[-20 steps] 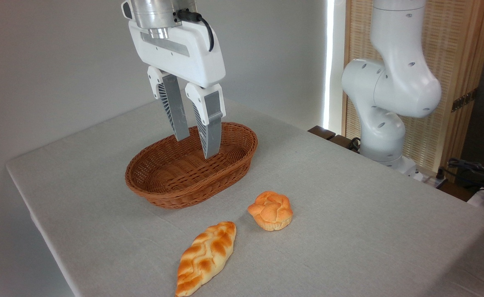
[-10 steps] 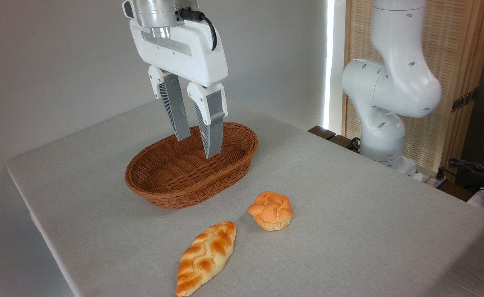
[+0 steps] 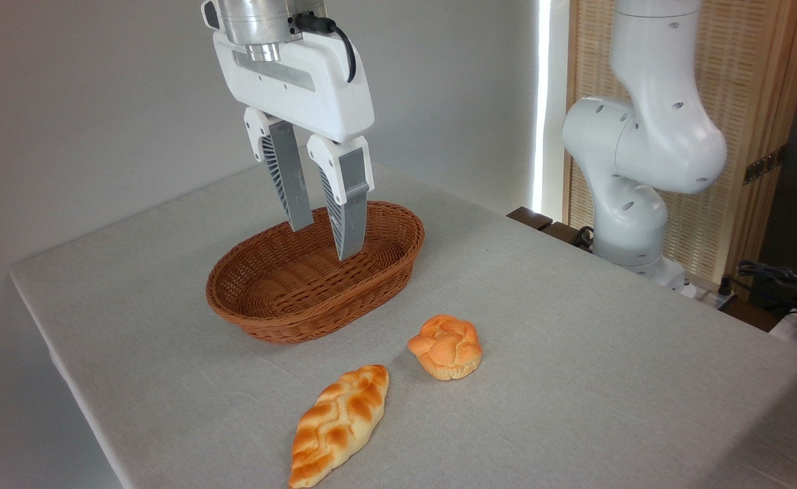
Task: Put bread into the basket
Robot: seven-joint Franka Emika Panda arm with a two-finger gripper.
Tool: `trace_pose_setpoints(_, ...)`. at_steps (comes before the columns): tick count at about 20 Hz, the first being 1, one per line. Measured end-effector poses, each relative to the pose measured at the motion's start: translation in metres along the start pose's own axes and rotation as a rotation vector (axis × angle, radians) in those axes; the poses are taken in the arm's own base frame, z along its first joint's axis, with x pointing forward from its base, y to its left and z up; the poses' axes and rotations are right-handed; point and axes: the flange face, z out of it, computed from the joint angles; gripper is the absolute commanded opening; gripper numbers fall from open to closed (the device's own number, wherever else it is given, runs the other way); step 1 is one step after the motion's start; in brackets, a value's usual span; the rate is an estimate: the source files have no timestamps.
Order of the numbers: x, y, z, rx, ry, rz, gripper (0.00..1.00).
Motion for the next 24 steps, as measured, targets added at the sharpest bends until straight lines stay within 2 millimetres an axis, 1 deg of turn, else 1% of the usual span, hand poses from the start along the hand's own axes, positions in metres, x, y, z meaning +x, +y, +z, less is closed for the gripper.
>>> trace_pose_setpoints(12,-0.003,-0.003,0.000,0.001,0.001,-0.018,1.00)
trace_pose_setpoints(15,-0.006,-0.013,0.003,0.028,0.031,-0.078,1.00)
trace_pose_setpoints(17,-0.006,-0.021,0.015,0.058,0.066,-0.108,1.00)
trace_pose_setpoints(21,-0.002,-0.026,0.051,0.084,0.107,-0.228,1.00)
trace_pose_setpoints(24,-0.001,-0.026,0.086,0.092,0.124,-0.281,1.00)
